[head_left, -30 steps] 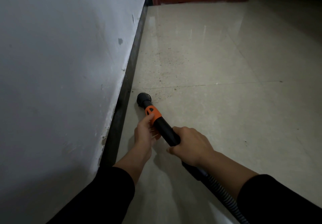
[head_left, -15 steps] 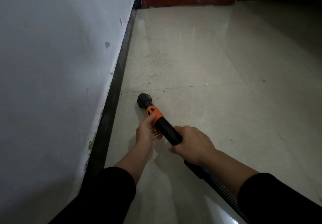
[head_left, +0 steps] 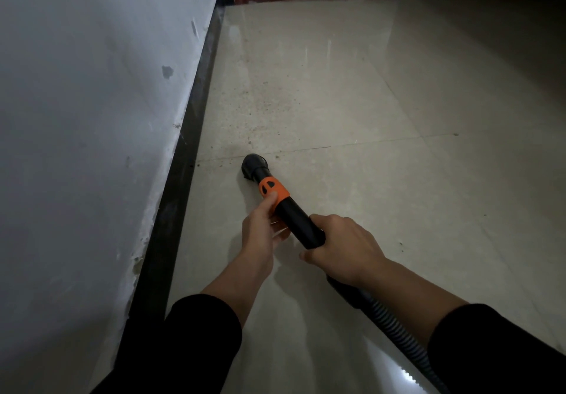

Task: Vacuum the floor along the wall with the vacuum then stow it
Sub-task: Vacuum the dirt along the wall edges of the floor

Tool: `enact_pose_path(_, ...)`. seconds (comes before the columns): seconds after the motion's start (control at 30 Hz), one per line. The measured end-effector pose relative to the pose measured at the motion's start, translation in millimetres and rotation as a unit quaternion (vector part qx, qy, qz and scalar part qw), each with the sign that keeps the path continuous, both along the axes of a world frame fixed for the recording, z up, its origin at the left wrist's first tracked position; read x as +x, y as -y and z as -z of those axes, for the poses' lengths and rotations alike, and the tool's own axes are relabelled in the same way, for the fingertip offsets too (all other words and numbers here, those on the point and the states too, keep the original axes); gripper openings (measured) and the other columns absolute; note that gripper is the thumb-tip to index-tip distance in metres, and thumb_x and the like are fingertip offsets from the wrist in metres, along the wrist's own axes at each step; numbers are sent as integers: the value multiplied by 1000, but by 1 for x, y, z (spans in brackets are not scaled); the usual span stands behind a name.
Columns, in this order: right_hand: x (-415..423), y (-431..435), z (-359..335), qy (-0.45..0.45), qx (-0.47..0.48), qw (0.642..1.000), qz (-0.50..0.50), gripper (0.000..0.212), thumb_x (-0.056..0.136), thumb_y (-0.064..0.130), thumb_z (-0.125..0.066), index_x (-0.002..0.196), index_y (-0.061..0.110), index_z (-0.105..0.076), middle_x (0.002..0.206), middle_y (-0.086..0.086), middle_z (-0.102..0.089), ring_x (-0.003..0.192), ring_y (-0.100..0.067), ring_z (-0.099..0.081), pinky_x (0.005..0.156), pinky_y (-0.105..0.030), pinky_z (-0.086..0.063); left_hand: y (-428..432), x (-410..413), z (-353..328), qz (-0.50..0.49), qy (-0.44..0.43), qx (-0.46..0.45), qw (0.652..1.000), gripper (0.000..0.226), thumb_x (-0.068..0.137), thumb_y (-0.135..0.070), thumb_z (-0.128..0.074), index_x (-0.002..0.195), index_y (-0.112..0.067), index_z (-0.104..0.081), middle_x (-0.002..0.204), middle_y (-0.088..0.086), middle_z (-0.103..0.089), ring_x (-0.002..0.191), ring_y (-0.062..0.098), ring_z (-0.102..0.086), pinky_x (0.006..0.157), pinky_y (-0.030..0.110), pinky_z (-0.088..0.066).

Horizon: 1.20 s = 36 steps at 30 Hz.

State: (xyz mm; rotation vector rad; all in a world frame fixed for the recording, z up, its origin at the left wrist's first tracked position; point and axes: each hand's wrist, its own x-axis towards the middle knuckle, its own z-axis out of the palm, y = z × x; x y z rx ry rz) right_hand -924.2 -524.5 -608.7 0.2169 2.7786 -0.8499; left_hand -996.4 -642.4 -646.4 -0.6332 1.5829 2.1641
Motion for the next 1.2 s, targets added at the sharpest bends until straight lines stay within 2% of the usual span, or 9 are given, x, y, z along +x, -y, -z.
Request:
enact_pose_path(0.4, -8, -16, 4, -2, -10, 1000, 29, 19, 78, 27, -67, 95, 25, -60, 73, 1, -60, 65, -18, -60, 49, -24, -35, -19, -5, -2, 21, -2, -1, 1000, 22, 92, -36, -61, 89, -14, -63, 92, 7, -69, 89, 20, -67, 82, 34, -53)
enact_pose_path(0.57, -15, -23, 7, 3, -24, 999, 47, 18, 76, 25, -68, 93, 24, -60, 73, 0, -62, 66, -19, -62, 53, -25, -43, -24, -17, -3, 56, 5, -21, 998, 22, 94, -38, -59, 89, -16, -62, 92, 6, -69, 87, 18, -67, 80, 33, -53)
enact_pose_path(0.63, -21, -26, 5, 12, -20, 998, 50, 18, 76, 25, -68, 92, 23, -59, 74, 0, -62, 67, -20, -62, 55, -26, -45, -25, -23, -8, 68, 19, -27, 997, 22, 94, -37, -58, 89, -15, -61, 92, 6, -68, 86, 18, -67, 75, 30, -53)
enact_pose_path(0.73, -27, -29, -3, 42, -12, 997, 60, 21, 76, 27, -68, 95, 23, -60, 78, -1, -63, 71, -20, -63, 59, -29, -48, -31, -32, -19, 80, 54, -32, 995, 25, 95, -35, -58, 97, -11, -59, 92, 5, -66, 84, 18, -65, 70, 28, -51)
enact_pose_path(0.83, -37, -34, -18, 80, -9, 994, 73, 26, 76, 28, -70, 100, 23, -61, 84, -1, -64, 76, -20, -64, 66, -31, -52, -38, -42, -33, 106, 97, -47, 989, 31, 97, -35, -56, 110, -7, -57, 93, 5, -65, 83, 17, -64, 75, 30, -52)
enact_pose_path(0.93, -48, -42, -40, 118, 9, 990, 79, 36, 76, 29, -74, 110, 22, -63, 89, -1, -63, 85, -21, -64, 68, -28, -48, -45, -51, -52, 138, 117, -59, 982, 39, 98, -36, -54, 123, -6, -54, 103, 7, -65, 87, 17, -65, 68, 28, -52)
enact_pose_path(1.0, -54, -47, -54, 133, 25, 987, 84, 41, 76, 28, -76, 114, 19, -65, 89, -2, -61, 89, -23, -64, 68, -27, -45, -50, -56, -63, 148, 129, -54, 979, 40, 99, -33, -53, 127, -5, -52, 105, 9, -63, 92, 20, -63, 76, 31, -52)
enact_pose_path(1.1, -59, -54, -65, 145, 26, 985, 87, 41, 75, 27, -78, 113, 15, -65, 87, -3, -59, 83, -22, -60, 66, -26, -41, -59, -61, -71, 153, 138, -48, 978, 42, 99, -31, -53, 129, -3, -51, 104, 10, -62, 93, 21, -61, 80, 33, -50)
enact_pose_path(1.2, -64, -69, -62, 146, 18, 985, 85, 39, 75, 27, -78, 109, 15, -66, 82, -2, -58, 78, -21, -57, 65, -26, -41, -70, -64, -66, 154, 133, -55, 978, 42, 98, -32, -54, 129, -3, -52, 97, 8, -64, 85, 17, -63, 72, 29, -51)
